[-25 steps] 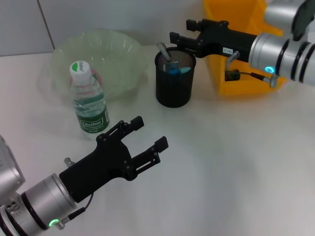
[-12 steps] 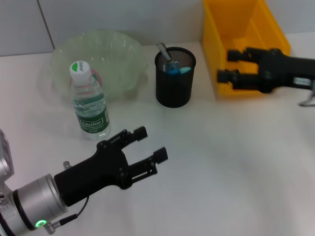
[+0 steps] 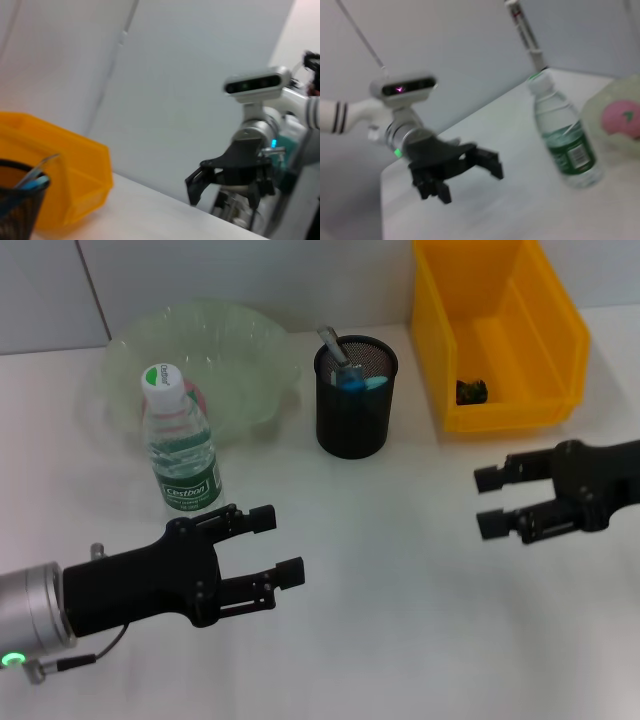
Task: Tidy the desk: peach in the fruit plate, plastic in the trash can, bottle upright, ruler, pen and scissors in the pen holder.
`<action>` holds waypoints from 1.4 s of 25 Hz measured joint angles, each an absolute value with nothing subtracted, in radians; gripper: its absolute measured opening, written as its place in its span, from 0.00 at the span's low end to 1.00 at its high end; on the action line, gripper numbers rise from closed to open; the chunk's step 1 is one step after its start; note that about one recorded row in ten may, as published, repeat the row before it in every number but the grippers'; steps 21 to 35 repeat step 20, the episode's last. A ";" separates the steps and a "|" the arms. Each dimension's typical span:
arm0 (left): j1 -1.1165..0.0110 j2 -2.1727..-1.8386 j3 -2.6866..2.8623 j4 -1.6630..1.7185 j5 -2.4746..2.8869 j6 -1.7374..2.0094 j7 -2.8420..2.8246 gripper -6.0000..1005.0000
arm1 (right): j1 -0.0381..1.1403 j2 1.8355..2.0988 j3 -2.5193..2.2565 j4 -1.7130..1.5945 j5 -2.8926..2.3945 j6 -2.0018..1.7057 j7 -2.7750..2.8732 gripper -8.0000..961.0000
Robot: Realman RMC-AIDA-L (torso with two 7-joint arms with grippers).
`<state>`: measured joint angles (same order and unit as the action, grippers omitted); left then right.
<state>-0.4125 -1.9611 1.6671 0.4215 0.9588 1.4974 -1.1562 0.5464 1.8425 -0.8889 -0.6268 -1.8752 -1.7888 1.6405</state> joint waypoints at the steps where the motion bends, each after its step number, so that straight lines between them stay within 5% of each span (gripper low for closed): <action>1: -0.433 -1.960 1.610 0.424 1.038 1.524 -1.174 0.81 | 0.556 1.853 -0.895 -0.618 -1.898 -1.799 1.645 0.84; 9: -0.494 -1.959 1.459 0.450 1.284 1.586 -1.207 0.81 | 0.555 1.902 -0.888 -0.619 -1.956 -1.806 1.645 0.84; 35: -0.496 -1.959 1.430 0.453 1.313 1.614 -1.221 0.81 | 0.554 1.914 -0.895 -0.614 -1.959 -1.801 1.637 0.84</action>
